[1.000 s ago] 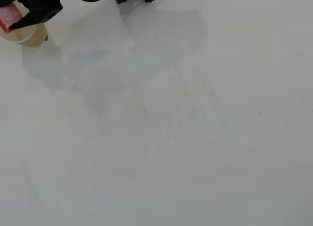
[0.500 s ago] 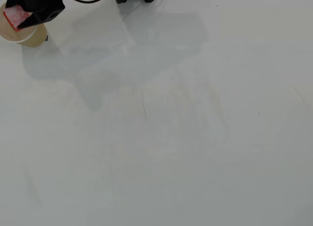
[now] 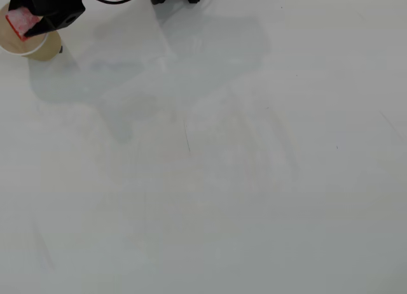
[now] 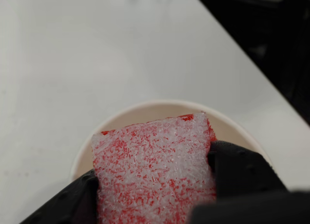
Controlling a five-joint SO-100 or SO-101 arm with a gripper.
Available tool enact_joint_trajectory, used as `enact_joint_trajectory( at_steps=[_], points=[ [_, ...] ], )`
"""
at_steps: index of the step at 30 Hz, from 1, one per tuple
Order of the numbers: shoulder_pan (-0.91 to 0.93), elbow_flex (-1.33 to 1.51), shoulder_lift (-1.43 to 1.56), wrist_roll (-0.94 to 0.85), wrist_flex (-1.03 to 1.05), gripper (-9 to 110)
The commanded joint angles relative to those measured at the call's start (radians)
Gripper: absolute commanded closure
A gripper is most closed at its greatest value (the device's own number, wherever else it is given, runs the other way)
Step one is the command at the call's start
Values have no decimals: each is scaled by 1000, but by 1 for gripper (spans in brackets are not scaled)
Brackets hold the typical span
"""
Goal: Pick up the cube and drop it in the cup.
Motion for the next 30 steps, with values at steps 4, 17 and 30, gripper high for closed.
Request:
enact_joint_trajectory(
  at_steps=[4,17,30],
  points=[
    [15,-144,5,-20,-5,95],
    [28,-123,5,-20,26,95],
    [23,-114,5,-8,21,95]
  ],
)
